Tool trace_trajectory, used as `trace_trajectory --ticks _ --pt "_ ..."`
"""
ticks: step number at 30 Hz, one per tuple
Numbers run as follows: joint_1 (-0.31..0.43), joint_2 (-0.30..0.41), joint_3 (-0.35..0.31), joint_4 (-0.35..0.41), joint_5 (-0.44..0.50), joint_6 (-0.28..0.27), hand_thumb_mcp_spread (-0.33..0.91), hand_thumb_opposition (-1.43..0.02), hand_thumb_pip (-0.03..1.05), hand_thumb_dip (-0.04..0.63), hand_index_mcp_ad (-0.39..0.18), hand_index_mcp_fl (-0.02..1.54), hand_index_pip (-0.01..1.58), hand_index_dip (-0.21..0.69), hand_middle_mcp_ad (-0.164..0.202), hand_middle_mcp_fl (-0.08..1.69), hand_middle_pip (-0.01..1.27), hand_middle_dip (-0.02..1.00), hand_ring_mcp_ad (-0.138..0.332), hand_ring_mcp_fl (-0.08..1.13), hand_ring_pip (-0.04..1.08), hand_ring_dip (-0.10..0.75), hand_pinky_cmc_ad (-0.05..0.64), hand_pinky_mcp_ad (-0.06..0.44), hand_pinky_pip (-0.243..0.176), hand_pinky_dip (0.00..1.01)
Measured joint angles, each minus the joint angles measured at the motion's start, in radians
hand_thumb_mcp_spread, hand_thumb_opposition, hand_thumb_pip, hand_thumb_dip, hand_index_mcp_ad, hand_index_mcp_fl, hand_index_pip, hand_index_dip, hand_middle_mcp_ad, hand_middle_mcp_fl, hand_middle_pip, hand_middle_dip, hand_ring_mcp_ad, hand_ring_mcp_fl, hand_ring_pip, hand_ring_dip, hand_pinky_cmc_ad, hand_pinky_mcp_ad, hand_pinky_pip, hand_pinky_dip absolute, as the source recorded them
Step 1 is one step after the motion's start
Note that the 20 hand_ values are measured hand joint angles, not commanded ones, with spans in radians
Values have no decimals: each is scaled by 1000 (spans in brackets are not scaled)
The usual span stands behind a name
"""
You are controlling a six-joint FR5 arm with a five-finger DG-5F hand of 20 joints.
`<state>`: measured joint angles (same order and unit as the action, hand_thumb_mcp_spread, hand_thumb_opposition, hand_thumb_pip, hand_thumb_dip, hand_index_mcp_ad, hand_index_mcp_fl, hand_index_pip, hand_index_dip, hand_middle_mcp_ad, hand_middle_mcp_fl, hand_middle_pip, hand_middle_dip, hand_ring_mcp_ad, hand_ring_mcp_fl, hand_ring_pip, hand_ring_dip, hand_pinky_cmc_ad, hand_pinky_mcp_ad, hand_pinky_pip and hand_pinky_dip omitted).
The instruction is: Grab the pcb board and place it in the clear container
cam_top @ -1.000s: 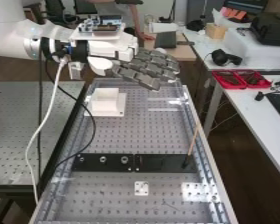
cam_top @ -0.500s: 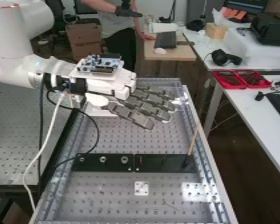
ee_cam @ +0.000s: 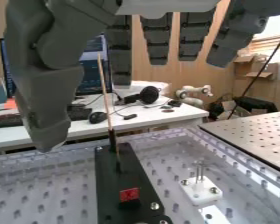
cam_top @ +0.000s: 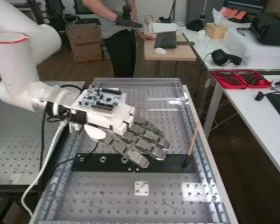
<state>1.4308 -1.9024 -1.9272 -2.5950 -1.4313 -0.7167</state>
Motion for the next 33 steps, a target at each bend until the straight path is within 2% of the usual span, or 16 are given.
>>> trace_trajectory --ticks 2,4,9,10,16,22,27,30,33 --pt "-8 -9 0 2 -6 -11 468 -723 398 141 -63 117 581 152 122 0 148 93 164 0 94 0 309 211 -93 206" --pt "-18 -22 4 0 -20 -21 466 -724 398 147 -63 89 709 152 113 2 145 93 143 0 91 0 309 215 -93 204" --pt "-39 -56 18 7 -67 -38 506 -757 398 157 -79 72 953 152 113 0 140 93 131 0 91 0 309 211 -93 192" --pt "-40 -58 19 8 -71 -39 504 -756 398 162 -87 58 1016 152 110 2 143 98 115 0 91 0 309 215 -93 195" --pt "-58 -103 51 23 -160 -74 527 -770 391 175 -112 37 1204 192 91 2 147 108 117 0 93 0 309 215 -93 183" --pt "-78 -132 70 51 -229 -110 552 -785 361 178 -129 24 1302 222 89 3 143 113 99 0 93 7 309 195 -91 185" --pt "-95 -154 80 77 -274 -137 569 -798 354 190 -131 21 1363 222 89 0 143 124 101 0 91 5 309 201 -91 185" --pt "-107 -170 85 99 -295 -145 586 -798 354 190 -126 14 1412 222 91 0 147 124 98 0 87 9 309 182 -91 185" --pt "-113 -180 87 113 -308 -150 599 -799 354 188 -138 9 1442 222 70 2 143 126 93 0 87 9 309 166 -89 185"
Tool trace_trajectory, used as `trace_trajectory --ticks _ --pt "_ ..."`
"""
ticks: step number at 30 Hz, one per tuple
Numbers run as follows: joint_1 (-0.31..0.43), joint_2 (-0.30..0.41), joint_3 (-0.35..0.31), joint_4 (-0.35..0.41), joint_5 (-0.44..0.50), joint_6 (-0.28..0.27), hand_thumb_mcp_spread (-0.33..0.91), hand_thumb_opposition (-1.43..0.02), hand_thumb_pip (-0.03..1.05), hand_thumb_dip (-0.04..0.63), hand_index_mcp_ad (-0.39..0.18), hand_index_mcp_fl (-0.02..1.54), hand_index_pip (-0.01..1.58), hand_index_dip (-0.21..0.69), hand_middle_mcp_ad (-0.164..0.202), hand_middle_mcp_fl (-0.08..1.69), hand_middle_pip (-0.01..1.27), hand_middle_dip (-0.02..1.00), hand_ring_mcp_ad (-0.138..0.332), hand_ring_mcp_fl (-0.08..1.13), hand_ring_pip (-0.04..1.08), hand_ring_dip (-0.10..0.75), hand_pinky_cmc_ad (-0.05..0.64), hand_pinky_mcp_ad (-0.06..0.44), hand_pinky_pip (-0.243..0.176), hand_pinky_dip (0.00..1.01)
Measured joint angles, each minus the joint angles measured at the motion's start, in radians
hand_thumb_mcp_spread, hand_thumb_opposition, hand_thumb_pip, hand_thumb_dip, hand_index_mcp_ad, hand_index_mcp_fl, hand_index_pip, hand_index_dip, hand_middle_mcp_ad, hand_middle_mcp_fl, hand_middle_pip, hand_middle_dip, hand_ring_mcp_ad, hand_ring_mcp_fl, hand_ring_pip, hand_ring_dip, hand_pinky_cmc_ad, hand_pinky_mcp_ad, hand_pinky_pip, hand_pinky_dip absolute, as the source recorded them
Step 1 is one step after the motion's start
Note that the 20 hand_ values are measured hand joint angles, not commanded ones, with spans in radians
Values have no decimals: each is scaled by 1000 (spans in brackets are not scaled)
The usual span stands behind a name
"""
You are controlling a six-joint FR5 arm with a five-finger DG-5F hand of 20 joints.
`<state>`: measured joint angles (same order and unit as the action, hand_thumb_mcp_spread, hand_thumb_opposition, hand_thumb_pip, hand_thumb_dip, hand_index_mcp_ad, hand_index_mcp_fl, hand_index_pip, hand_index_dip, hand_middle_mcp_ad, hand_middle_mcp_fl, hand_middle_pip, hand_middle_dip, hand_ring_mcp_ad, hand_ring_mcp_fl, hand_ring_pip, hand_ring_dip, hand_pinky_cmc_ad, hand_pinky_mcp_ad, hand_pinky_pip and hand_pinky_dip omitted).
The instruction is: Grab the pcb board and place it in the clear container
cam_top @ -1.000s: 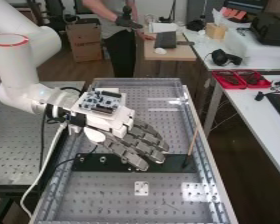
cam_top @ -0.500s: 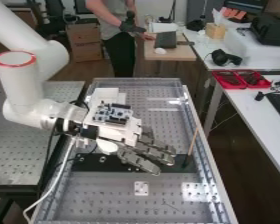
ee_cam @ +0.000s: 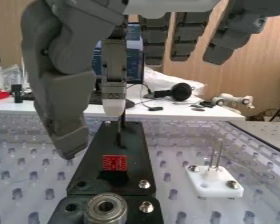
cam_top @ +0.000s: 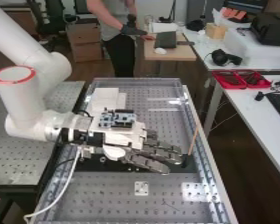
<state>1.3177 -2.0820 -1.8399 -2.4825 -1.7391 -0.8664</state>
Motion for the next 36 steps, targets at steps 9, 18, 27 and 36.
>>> trace_trajectory --ticks 9,18,27,36 --pt "-17 -22 12 7 -26 -16 602 -815 354 206 -148 12 1480 222 61 2 143 138 93 0 89 21 309 164 -75 185" --pt "-34 -36 15 25 -49 -21 600 -815 354 206 -150 44 1478 222 59 2 147 140 91 0 99 30 309 155 -75 185" --pt "-43 -45 12 52 -70 -21 665 -817 391 227 -178 192 1541 213 61 38 147 140 93 12 99 30 309 147 -75 185" --pt "-55 -53 21 51 -91 -11 757 -813 405 236 -229 337 1543 222 58 37 147 140 93 12 99 30 309 147 -75 185"
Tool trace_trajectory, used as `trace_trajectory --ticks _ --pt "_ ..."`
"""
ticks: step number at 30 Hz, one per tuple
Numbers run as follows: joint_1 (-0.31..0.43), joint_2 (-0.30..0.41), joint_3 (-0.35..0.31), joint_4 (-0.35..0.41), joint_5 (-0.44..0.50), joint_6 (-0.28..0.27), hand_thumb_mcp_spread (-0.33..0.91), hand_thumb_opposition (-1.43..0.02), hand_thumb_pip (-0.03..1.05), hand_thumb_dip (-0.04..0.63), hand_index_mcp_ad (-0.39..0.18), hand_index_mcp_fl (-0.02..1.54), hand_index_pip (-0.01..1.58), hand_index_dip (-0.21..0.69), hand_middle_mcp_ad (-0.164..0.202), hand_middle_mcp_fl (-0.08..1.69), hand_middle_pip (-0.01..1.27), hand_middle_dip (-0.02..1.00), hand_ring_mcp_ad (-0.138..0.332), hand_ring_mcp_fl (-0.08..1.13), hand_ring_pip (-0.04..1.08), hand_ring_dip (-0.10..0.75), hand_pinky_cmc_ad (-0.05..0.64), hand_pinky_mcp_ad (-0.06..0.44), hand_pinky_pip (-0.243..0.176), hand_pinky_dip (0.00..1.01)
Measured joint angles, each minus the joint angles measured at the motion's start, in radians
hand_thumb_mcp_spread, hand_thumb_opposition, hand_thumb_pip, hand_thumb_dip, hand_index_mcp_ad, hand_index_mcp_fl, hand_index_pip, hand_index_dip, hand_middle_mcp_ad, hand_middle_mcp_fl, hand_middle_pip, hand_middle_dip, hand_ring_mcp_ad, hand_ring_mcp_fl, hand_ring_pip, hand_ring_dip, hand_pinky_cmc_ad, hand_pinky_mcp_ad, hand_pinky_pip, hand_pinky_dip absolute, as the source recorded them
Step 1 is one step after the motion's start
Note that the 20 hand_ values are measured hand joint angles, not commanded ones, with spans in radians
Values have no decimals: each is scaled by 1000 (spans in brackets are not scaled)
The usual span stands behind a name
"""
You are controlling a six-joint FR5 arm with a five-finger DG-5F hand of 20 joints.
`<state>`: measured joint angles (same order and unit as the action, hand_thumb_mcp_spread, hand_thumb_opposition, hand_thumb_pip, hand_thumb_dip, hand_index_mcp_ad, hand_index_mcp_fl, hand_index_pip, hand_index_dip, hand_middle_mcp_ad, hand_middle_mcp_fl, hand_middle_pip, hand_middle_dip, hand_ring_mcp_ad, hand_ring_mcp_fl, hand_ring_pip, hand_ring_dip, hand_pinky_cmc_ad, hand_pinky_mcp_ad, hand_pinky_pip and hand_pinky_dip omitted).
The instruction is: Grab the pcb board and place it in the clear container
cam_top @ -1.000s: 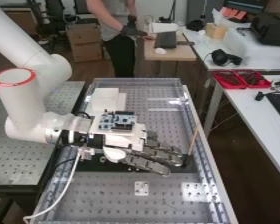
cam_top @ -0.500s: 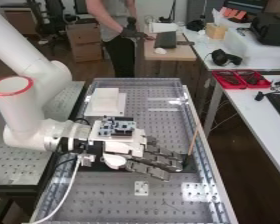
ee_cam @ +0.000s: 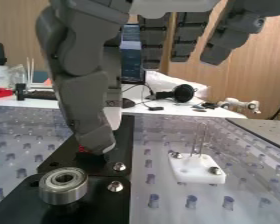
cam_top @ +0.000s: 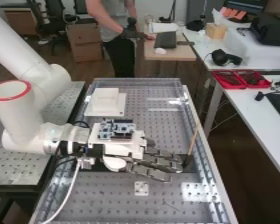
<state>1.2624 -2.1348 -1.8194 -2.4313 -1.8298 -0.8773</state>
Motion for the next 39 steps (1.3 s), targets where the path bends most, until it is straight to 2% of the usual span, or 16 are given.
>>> trace_trajectory --ticks 8,12,23,33,36,39 --pt "-1 3 2 -12 -12 11 756 -826 407 237 -229 326 1545 222 58 37 147 140 93 14 91 37 309 147 -75 185" --pt "0 4 0 -10 -8 15 752 -827 407 237 -237 269 1545 222 58 37 147 140 93 14 91 37 309 147 -75 185" --pt "0 1 -8 -10 -3 27 700 -827 407 237 -236 241 1545 222 61 38 147 140 93 14 91 37 309 147 -75 185" --pt "2 -3 -6 -9 -4 34 654 -831 407 237 -227 239 1524 213 61 38 147 140 93 14 91 37 309 147 -59 185" --pt "2 -3 -5 -9 -5 35 654 -827 407 237 -216 171 1489 206 63 38 147 140 93 14 94 37 309 147 -59 185" --pt "2 -2 -4 -10 -5 35 641 -831 407 237 -220 175 1468 188 63 38 147 140 93 14 91 37 309 147 -59 185"
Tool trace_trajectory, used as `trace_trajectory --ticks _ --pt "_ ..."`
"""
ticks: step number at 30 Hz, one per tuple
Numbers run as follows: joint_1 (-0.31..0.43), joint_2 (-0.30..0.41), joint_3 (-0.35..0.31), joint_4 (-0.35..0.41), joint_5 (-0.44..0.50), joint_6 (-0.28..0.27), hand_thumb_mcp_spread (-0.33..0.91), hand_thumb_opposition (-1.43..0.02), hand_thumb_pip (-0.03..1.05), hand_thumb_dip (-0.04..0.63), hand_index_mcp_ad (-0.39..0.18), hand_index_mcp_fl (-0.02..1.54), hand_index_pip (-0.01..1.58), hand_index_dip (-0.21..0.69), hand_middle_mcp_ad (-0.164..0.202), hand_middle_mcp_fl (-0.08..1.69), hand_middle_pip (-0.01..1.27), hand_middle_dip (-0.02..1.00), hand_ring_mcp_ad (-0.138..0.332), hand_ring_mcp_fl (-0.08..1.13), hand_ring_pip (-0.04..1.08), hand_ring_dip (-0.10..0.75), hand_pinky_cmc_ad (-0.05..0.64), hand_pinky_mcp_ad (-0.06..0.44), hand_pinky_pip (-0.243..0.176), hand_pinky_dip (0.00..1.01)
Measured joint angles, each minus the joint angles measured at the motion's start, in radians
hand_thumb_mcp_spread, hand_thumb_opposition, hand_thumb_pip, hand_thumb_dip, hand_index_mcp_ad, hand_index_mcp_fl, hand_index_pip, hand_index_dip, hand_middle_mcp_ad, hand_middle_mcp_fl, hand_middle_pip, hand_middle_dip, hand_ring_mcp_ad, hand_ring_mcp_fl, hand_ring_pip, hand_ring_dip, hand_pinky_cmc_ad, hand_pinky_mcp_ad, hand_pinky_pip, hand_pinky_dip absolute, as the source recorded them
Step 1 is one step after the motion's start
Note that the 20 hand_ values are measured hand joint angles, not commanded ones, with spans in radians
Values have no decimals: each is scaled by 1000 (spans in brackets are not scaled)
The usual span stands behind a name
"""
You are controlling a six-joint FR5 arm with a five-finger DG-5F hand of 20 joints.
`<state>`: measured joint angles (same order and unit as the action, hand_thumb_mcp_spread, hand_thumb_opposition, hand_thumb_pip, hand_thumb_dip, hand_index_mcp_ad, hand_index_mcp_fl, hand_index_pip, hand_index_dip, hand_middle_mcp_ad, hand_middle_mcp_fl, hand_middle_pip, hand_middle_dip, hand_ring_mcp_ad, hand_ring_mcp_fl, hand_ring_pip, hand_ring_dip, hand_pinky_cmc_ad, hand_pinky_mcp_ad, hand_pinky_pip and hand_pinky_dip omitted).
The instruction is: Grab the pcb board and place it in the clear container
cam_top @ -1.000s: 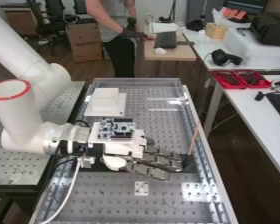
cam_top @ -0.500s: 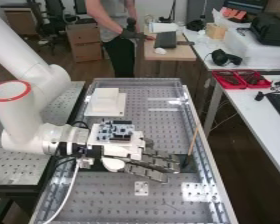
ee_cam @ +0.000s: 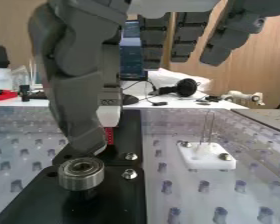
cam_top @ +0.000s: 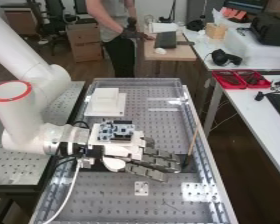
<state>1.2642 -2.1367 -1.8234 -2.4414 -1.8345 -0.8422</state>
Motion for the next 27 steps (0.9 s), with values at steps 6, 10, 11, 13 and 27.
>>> trace_trajectory --ticks 6,10,11,13,27 --pt "0 0 7 -5 1 -2 637 -831 407 237 -220 206 1463 173 63 38 147 138 93 14 91 37 309 147 -59 185" --pt "3 -2 9 -6 1 0 637 -831 407 237 -220 206 1477 173 63 38 141 143 93 14 91 35 309 150 -59 185" --pt "4 -2 9 -6 1 1 637 -831 407 237 -220 206 1477 175 63 38 145 148 93 14 91 37 309 147 -59 185" --pt "5 -3 11 -6 3 3 641 -831 407 237 -220 206 1477 175 63 38 145 148 93 14 91 37 309 147 -59 185" --pt "1 -16 38 -30 -4 -2 642 -829 407 237 -218 225 1494 175 63 38 145 148 93 14 91 37 312 150 -59 185"
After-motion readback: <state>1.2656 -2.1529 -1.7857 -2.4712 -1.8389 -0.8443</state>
